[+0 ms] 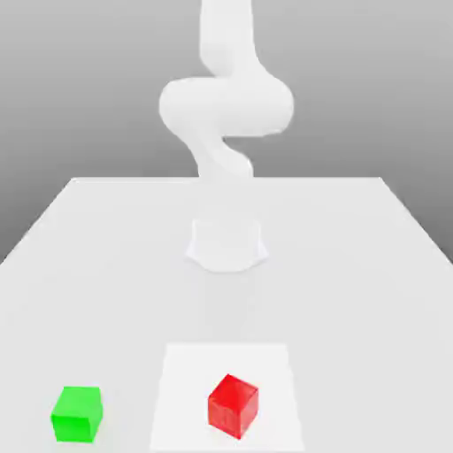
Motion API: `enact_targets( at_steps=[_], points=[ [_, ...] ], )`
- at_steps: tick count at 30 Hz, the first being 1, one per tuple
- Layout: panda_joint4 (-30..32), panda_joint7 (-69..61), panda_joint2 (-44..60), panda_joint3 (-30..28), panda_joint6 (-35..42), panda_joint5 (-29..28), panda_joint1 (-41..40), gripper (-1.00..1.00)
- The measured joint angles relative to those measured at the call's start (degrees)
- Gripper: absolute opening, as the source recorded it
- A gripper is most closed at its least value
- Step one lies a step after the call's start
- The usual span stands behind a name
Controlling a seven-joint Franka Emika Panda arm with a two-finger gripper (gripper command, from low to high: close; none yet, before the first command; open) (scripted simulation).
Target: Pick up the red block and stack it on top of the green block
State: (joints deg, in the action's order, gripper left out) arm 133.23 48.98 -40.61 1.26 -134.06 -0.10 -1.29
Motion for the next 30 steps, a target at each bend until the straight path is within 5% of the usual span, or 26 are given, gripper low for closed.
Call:
enact_targets(
  at_steps=[16, 28, 29, 30],
  points=[
    [9.31, 21.76, 33.60, 5.80, -14.62, -2.81, -5.38, 0.00],
    [12.29, 32.51, 58.42, 3.39, -29.21, -4.73, -3.08, 0.00],
    [12.07, 32.80, 59.92, 2.99, -30.47, -5.11, -2.76, -1.00],
    [12.07, 32.80, 59.92, 2.99, -30.47, -5.11, -2.76, -1.00]
  ],
)
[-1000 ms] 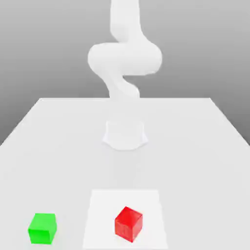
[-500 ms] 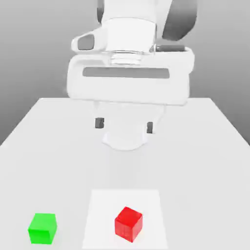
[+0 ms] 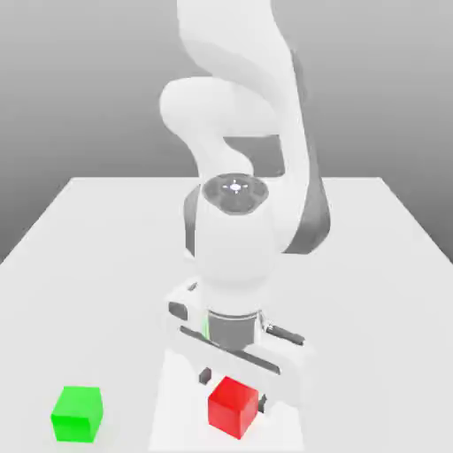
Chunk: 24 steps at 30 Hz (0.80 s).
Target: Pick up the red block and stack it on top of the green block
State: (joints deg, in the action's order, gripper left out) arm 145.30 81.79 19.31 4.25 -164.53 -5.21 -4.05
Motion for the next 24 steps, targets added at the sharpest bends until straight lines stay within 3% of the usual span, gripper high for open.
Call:
enact_targets(
  at_steps=[6, 11, 17, 21, 22, 24],
  points=[
    [-0.01, 0.10, 0.09, 0.01, -0.15, -0.09, -0.01, -1.00],
    [1.36, -1.87, -8.88, 1.57, 7.42, 2.51, -1.13, -1.00],
    [-3.50, -9.08, -10.77, -5.47, 14.14, 5.45, -10.51, -1.00],
    [-6.74, -12.77, -4.20, -8.12, 10.86, 7.62, -15.19, -1.00],
    [-6.97, -13.12, -2.29, -8.05, 9.19, 7.97, -15.55, 1.00],
    [-6.97, -13.12, -2.29, -8.05, 9.19, 7.97, -15.55, 1.00]
  ],
)
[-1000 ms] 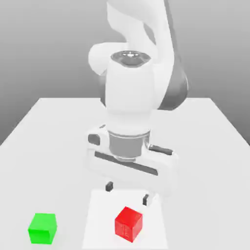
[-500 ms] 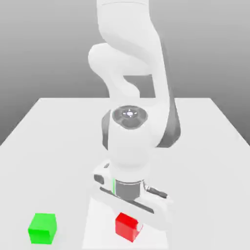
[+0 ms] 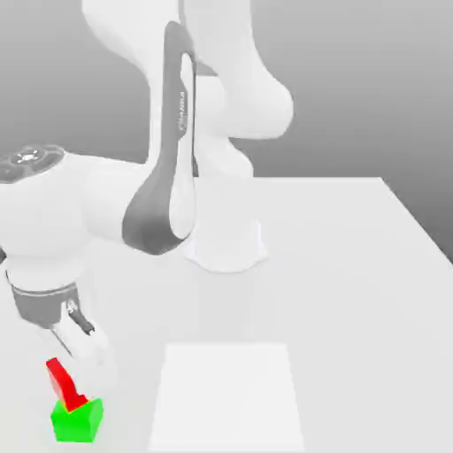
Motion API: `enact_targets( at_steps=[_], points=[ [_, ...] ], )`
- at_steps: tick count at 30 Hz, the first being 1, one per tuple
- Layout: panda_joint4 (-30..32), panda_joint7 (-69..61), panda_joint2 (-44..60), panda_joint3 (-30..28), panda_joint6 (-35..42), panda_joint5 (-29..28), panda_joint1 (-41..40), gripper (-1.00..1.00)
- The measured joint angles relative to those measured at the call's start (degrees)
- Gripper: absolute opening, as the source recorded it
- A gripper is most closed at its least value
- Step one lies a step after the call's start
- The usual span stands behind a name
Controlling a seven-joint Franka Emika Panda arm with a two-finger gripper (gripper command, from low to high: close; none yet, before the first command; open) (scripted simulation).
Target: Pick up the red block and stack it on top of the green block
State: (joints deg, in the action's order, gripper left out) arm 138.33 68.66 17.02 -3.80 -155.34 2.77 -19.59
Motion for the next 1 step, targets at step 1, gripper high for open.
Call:
enact_targets(
  at_steps=[1],
  points=[
    [0.00, 0.00, 0.00, 0.00, 0.00, 0.00, 0.00, 1.00]
  ],
)
